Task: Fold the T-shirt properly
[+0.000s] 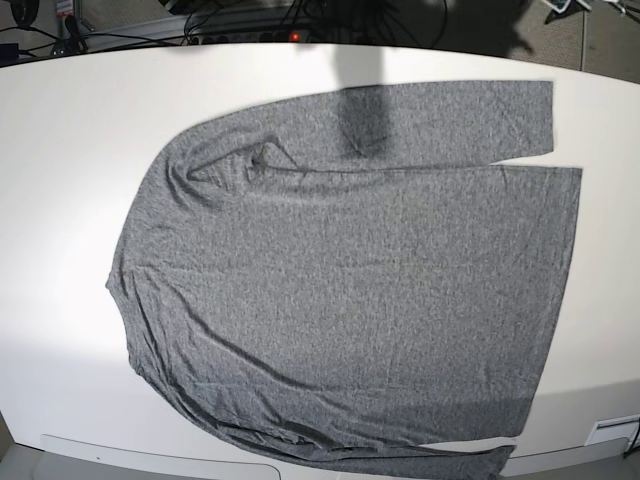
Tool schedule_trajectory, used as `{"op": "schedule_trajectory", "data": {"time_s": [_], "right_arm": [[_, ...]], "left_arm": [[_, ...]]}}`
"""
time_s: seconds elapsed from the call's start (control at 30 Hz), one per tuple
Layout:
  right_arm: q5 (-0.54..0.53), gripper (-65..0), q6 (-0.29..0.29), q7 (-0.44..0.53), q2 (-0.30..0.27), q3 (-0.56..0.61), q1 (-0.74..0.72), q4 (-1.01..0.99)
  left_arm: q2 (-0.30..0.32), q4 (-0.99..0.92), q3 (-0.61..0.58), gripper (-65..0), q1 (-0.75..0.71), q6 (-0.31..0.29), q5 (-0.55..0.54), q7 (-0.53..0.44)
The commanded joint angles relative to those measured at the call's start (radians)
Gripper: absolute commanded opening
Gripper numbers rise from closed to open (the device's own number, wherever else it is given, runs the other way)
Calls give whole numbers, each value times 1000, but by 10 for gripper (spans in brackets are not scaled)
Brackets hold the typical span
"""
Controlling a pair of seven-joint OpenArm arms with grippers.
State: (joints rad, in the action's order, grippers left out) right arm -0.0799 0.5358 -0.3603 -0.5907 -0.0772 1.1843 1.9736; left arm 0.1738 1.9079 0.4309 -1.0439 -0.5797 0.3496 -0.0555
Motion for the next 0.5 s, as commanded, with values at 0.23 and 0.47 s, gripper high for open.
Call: {"op": "schedule_trajectory", "data": {"time_s": [0.23, 0.47], "right_arm": [[-2, -535, -70, -27, -78, -47, 12, 214], [46, -535, -82, -11, -91, -156, 8, 298]], "left_arm": [[88, 98, 6, -441, -3, 3, 147, -52], [130, 108, -2, -441, 63, -23, 330, -201]]}}
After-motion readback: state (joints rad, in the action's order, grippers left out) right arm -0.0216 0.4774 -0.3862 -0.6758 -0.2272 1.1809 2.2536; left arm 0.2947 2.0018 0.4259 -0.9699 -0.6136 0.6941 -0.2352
